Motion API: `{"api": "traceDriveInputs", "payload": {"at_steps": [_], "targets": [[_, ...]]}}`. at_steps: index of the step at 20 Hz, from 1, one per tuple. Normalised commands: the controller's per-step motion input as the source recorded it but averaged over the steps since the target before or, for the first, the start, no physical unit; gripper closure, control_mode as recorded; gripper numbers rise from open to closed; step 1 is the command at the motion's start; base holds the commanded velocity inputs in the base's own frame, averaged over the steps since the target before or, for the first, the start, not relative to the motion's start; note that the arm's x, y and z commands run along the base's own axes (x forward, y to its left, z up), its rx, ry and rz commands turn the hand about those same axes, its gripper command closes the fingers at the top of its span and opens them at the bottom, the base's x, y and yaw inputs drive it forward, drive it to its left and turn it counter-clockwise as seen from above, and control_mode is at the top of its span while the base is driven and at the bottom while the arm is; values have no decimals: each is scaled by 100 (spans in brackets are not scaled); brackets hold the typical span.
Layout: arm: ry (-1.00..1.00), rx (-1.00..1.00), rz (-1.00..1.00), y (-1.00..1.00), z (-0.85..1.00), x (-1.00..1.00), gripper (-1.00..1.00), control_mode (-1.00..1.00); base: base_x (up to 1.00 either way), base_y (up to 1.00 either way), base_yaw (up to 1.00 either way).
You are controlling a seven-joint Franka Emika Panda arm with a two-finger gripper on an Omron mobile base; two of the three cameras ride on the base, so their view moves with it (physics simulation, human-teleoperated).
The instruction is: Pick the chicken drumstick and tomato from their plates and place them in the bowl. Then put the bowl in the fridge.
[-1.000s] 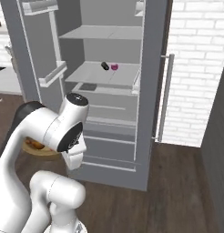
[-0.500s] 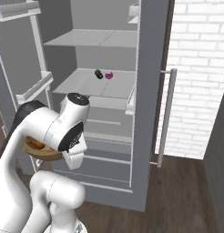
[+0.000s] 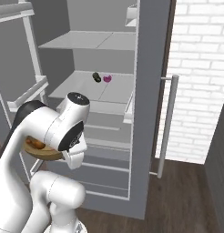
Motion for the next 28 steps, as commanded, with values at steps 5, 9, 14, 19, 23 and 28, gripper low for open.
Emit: {"api": "traceDriveInputs", "payload": {"at_steps": [5, 9, 14, 19, 23, 28], "targets": [[0, 0, 0, 0, 0, 0, 100, 100, 42, 2, 0], [0, 0, 0, 0, 0, 0, 100, 100, 14, 9, 0], [0, 0, 0, 0, 0, 0, 100, 100, 17, 9, 0], [0, 0, -5, 2, 0, 26, 100, -100, 13, 6, 0], [1, 0, -22, 8, 18, 80, 100, -100, 0, 0, 0], [0, 0, -15, 23, 20, 95, 100, -100, 0, 0, 0]]}}
